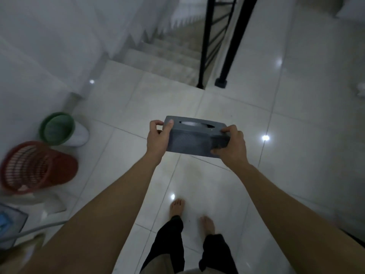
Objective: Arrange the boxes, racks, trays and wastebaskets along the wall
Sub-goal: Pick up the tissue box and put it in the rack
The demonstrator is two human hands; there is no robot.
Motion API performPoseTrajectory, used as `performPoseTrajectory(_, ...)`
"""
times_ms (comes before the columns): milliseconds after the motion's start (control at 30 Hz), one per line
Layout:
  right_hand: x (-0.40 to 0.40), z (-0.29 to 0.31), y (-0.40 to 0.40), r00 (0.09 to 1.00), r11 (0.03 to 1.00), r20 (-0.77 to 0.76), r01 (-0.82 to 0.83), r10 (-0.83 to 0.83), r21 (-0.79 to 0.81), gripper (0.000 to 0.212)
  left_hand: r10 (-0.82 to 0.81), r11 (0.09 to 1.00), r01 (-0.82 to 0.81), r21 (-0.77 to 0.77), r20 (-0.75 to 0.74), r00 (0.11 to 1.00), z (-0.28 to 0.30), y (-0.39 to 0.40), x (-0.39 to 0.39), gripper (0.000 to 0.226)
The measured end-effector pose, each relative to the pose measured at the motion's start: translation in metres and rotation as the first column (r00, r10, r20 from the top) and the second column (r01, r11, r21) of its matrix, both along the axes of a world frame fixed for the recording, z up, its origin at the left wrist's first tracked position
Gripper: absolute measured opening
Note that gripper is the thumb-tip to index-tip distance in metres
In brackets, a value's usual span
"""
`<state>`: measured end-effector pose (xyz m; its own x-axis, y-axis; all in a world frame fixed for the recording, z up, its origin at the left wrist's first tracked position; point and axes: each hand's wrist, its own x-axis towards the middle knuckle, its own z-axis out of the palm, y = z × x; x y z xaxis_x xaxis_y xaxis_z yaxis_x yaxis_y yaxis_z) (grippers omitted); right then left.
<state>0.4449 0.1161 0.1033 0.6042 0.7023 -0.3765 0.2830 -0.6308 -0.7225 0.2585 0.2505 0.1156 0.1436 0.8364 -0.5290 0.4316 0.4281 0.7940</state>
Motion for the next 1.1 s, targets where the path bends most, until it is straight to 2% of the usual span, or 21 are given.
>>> performPoseTrajectory(200, -0.043, 0.061, 0.024, 0.972, 0.966, 0.051, -0.234, 0.23, 0.114, 0.06, 0.212, 0.973, -0.219, 0.074, 0.084, 0.974, 0.065, -0.01, -0.072, 0.031)
performPoseTrajectory(267, -0.055, 0.08, 0.031, 0.942, 0.933, 0.065, -0.334, 0.328, 0.132, 0.065, 0.272, 0.952, -0.286, 0.114, 0.12, 0.955, 0.086, -0.023, -0.096, 0.031)
performPoseTrajectory(333, -0.069, 0.101, 0.039, 0.897, 0.884, 0.069, -0.443, 0.437, 0.152, 0.079, 0.332, 0.925, -0.353, 0.139, 0.153, 0.931, 0.109, -0.039, -0.122, 0.031)
performPoseTrajectory(433, -0.093, 0.134, 0.051, 0.782, 0.766, 0.082, -0.622, 0.617, 0.161, 0.101, 0.388, 0.889, -0.421, 0.182, 0.191, 0.902, 0.144, -0.066, -0.159, 0.032)
performPoseTrajectory(567, -0.137, 0.178, 0.066, 0.581, 0.568, 0.167, -0.814, 0.797, 0.121, 0.117, 0.463, 0.815, -0.514, 0.266, 0.235, 0.855, 0.191, -0.098, -0.207, 0.03)
performPoseTrajectory(733, -0.206, 0.23, 0.078, 0.393, 0.362, 0.242, -0.918, 0.887, 0.163, 0.114, 0.558, 0.68, -0.636, 0.366, 0.305, 0.772, 0.236, -0.139, -0.266, 0.029)
performPoseTrajectory(900, -0.29, 0.269, 0.07, 0.236, 0.184, 0.318, -0.965, 0.918, 0.186, 0.112, 0.652, 0.563, -0.702, 0.437, 0.287, 0.702, 0.259, -0.189, -0.337, 0.034)
performPoseTrajectory(1000, -0.347, 0.28, 0.057, 0.164, 0.094, 0.351, -0.974, 0.922, 0.208, 0.11, 0.728, 0.472, -0.759, 0.449, 0.287, 0.623, 0.263, -0.218, -0.383, 0.032)
performPoseTrajectory(1100, -0.405, 0.281, 0.041, 0.068, -0.009, 0.394, -0.982, 0.916, 0.19, 0.112, 0.79, 0.424, -0.814, 0.397, 0.278, 0.547, 0.264, -0.25, -0.427, 0.041)
